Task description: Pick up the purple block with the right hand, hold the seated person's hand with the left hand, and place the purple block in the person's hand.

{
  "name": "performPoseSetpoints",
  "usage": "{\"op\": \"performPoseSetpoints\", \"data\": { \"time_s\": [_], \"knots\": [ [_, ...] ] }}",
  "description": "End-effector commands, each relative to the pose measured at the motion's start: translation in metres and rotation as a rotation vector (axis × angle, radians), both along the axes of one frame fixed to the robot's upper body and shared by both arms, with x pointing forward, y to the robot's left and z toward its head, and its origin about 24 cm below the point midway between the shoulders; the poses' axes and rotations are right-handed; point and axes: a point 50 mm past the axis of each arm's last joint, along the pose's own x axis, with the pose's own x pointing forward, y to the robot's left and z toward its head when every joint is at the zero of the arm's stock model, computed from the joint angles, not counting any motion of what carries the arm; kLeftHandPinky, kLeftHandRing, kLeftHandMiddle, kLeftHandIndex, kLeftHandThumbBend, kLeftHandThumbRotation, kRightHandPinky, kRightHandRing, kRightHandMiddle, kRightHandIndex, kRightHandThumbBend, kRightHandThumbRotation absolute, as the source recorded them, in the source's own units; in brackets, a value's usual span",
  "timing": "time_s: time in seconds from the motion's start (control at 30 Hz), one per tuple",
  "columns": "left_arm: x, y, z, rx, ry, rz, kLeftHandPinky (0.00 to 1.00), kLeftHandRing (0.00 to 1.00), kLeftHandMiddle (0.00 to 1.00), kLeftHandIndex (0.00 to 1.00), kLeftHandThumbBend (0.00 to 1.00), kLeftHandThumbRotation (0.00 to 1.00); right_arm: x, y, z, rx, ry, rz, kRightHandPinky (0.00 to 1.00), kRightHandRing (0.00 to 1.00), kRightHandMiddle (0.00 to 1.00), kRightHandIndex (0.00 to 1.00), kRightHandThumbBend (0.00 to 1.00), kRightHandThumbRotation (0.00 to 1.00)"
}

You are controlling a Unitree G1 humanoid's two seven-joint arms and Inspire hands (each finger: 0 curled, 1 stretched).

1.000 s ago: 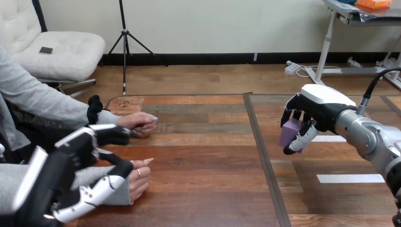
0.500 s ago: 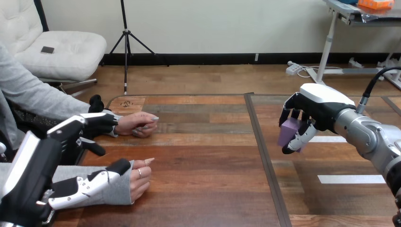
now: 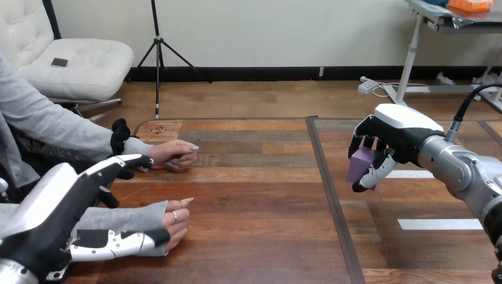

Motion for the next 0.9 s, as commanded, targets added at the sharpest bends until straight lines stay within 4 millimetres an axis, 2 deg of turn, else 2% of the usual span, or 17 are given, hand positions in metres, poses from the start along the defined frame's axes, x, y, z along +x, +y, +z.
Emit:
{"op": "performPoseSetpoints", "data": {
  "time_s": [0.0, 0.4, 0.87],
  "knots": [
    [0.017, -0.011, 0.024, 0.108, -0.092, -0.071, 0.61, 0.82, 0.88, 0.87, 1.00, 0.55, 0.020, 0.009, 0.049, 0.034, -0.156, 0.020, 0.32, 0.39, 0.44, 0.45, 0.75, 0.00],
    [0.026, -0.017, 0.027, 0.239, -0.088, -0.098, 0.67, 0.81, 0.86, 0.86, 1.00, 0.58, 0.020, 0.008, 0.049, 0.042, -0.155, 0.017, 0.34, 0.40, 0.46, 0.45, 0.74, 0.00],
    [0.034, -0.018, 0.025, 0.298, -0.097, -0.111, 0.71, 0.81, 0.85, 0.84, 1.00, 0.53, 0.019, 0.007, 0.049, 0.033, -0.164, 0.018, 0.30, 0.37, 0.43, 0.45, 0.75, 0.00]
  ]
}}
